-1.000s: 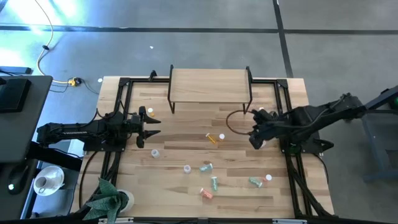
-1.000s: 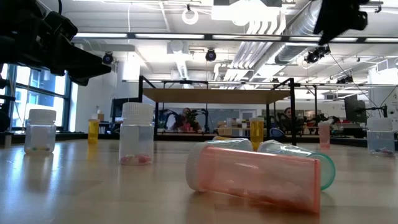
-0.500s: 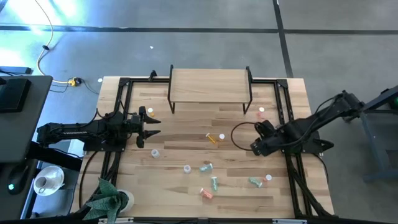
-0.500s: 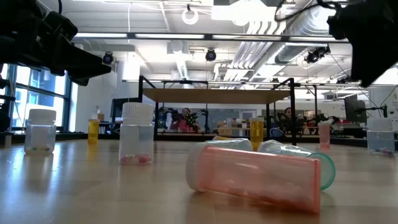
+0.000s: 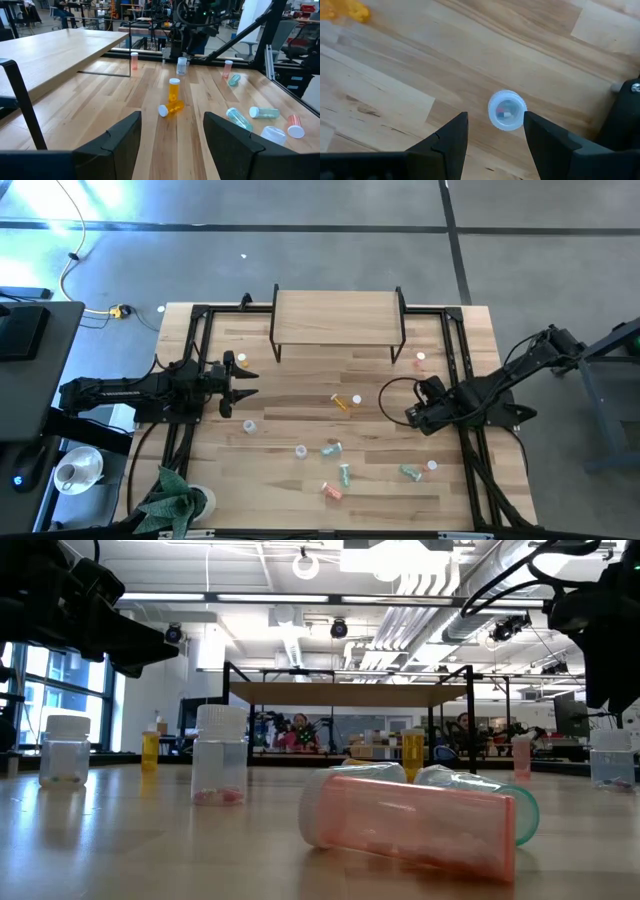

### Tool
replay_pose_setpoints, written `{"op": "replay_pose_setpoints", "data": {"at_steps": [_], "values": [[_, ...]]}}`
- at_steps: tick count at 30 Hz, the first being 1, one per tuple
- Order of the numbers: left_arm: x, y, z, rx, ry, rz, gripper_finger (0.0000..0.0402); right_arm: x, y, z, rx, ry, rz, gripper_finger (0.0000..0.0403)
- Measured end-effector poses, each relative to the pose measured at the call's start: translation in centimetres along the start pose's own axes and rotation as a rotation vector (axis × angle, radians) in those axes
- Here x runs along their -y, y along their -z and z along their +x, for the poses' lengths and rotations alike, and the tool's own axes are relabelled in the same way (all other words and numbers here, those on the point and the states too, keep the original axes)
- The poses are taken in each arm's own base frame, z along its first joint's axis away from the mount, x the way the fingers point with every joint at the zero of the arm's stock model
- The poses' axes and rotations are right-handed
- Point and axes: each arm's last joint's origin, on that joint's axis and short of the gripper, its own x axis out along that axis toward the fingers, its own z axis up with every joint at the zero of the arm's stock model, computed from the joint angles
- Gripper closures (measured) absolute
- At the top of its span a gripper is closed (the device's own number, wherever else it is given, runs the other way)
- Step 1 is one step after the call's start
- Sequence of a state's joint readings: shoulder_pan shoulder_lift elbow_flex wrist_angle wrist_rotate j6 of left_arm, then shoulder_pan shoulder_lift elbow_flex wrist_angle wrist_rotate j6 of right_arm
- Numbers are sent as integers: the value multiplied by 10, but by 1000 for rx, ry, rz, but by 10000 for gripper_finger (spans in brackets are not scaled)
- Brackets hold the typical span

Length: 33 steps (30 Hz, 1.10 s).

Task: Pick and place medicine bottles onto shelf by color
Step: Put the transparent pill bottle on the shelf

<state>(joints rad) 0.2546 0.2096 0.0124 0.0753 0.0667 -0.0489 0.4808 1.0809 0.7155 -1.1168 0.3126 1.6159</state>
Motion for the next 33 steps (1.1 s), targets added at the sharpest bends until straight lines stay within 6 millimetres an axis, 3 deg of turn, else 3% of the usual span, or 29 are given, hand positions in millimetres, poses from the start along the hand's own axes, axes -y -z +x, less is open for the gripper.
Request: {"op": "replay_pose_setpoints", "data": {"at_steps": [25,33], "values": [[0,0,0,-1,-4,0,198,-22,12,34,11,167,6,220],[0,0,0,-1,-10,0,198,-23,14,39,18,198,5,266]]}}
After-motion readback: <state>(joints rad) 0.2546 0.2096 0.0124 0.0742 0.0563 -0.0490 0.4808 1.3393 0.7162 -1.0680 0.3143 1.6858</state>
